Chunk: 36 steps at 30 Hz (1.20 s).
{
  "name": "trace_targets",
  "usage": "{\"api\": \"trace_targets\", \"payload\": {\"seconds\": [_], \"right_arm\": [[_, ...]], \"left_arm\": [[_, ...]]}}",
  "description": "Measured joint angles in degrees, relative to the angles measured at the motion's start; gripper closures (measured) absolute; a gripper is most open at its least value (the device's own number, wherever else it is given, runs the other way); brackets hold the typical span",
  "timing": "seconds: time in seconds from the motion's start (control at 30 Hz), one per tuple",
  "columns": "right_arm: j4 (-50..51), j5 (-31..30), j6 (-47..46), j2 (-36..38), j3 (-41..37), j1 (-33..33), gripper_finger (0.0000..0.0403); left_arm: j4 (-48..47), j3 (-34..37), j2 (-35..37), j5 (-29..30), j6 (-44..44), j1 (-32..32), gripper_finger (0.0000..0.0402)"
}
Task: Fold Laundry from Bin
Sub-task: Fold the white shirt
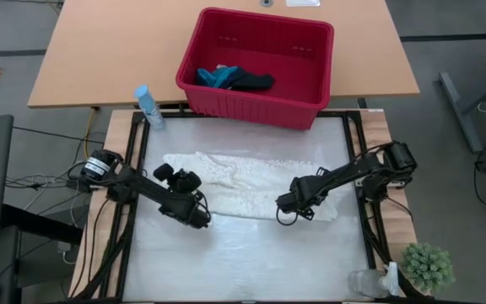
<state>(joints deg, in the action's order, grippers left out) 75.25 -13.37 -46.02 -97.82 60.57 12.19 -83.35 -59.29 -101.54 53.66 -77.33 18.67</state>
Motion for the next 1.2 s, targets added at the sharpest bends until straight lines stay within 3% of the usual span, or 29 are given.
{"api": "trace_targets", "payload": {"seconds": [0.67, 1.2], "right_arm": [[-2.66, -1.46, 3.23, 0.0, -2.82, -1.14, 0.0332], [2.71, -6.1, 6.31, 0.02, -2.73, -4.1, 0.0186]], "left_arm": [[6.32, 0.35, 0.0, 2.54, 7.93, -3.69, 0.0401], [6.38, 0.35, -0.02, 4.82, 7.91, -3.79, 0.0401]]}}
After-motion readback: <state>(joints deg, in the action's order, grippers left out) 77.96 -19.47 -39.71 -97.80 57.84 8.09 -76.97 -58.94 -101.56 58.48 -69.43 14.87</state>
